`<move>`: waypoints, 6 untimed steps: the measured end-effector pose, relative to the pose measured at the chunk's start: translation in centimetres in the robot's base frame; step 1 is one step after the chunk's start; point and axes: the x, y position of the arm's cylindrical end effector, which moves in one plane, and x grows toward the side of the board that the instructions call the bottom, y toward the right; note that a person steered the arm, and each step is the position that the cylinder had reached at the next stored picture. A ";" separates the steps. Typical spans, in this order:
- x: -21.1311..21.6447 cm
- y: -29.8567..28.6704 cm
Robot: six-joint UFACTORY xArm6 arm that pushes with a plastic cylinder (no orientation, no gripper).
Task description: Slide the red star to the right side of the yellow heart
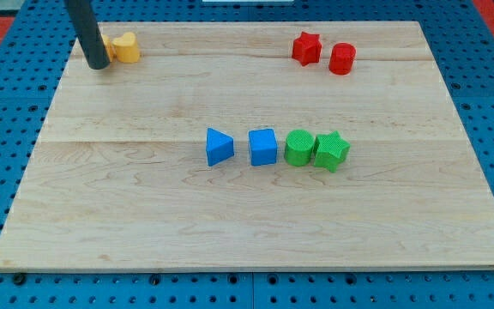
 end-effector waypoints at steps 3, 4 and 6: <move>6.1 26.8; 3.9 35.3; -3.3 36.6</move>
